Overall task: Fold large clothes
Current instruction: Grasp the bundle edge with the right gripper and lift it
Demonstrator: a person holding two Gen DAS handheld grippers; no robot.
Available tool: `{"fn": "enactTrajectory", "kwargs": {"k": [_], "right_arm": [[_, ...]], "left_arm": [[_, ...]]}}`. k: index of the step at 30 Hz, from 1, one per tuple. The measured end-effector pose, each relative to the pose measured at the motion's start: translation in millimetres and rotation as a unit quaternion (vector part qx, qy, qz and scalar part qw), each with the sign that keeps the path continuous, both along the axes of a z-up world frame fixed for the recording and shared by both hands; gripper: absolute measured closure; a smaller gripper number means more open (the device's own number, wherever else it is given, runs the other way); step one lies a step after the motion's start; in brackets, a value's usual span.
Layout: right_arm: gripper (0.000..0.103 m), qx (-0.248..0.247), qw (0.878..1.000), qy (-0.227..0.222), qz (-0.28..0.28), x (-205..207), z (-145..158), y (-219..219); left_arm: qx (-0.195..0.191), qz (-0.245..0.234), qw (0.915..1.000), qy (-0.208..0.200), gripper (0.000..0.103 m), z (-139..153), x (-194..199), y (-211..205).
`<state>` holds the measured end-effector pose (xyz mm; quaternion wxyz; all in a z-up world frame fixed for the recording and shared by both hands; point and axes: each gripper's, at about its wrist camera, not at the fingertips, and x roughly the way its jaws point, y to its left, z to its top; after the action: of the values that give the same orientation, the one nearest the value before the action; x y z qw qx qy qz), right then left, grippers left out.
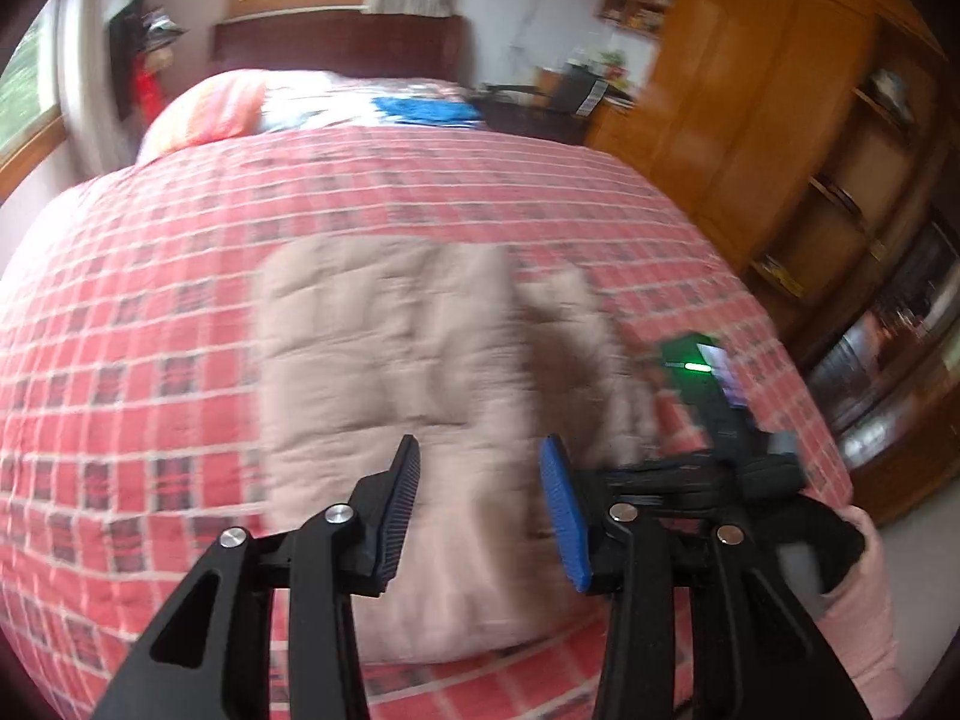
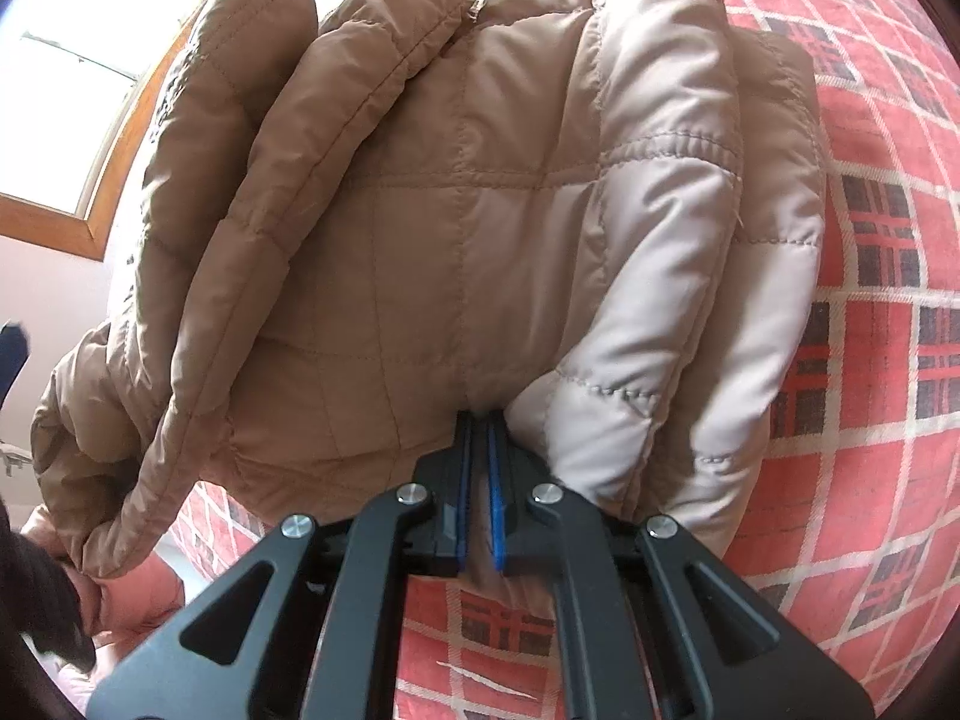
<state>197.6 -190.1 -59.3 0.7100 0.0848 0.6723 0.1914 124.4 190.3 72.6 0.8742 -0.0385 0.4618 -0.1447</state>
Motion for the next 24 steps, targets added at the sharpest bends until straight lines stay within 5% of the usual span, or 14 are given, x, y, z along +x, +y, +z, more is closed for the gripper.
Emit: {"fn": "enactTrajectory", "kwargs": {"k": [6, 11, 14, 16, 17, 21, 24], "right_arm": [[0.098, -0.019, 1.0, 0.004, -0.002, 1, 12, 17], [0.095, -0.037, 0.999, -0.001, -0.009, 3, 30, 28], [0.081, -0.048, 0.998, -0.02, -0.019, 4, 56, 32], [0.051, -0.048, 0.997, -0.05, -0.025, 5, 86, 36], [0.044, -0.046, 0.997, -0.064, -0.023, 5, 100, 40], [0.024, -0.02, 0.996, -0.082, -0.005, 12, 134, 65], [0.022, -0.02, 0.998, -0.061, 0.002, 24, 129, 84]], "left_arm": [[0.014, 0.071, 0.9968, 0.036, 0.061, -37, 21, 58], [-0.005, 0.065, 0.9959, 0.063, 0.057, -70, 30, 71], [-0.003, 0.06, 0.9967, 0.056, 0.056, -69, 27, 70], [-0.002, 0.05, 0.9972, 0.056, 0.056, -69, 25, 68], [-0.001, 0.047, 0.9972, 0.057, 0.056, -68, 24, 65], [0.006, 0.042, 0.9978, 0.052, 0.056, -71, 19, 60], [0.005, 0.04, 0.998, 0.049, 0.056, -71, 17, 60]]}}
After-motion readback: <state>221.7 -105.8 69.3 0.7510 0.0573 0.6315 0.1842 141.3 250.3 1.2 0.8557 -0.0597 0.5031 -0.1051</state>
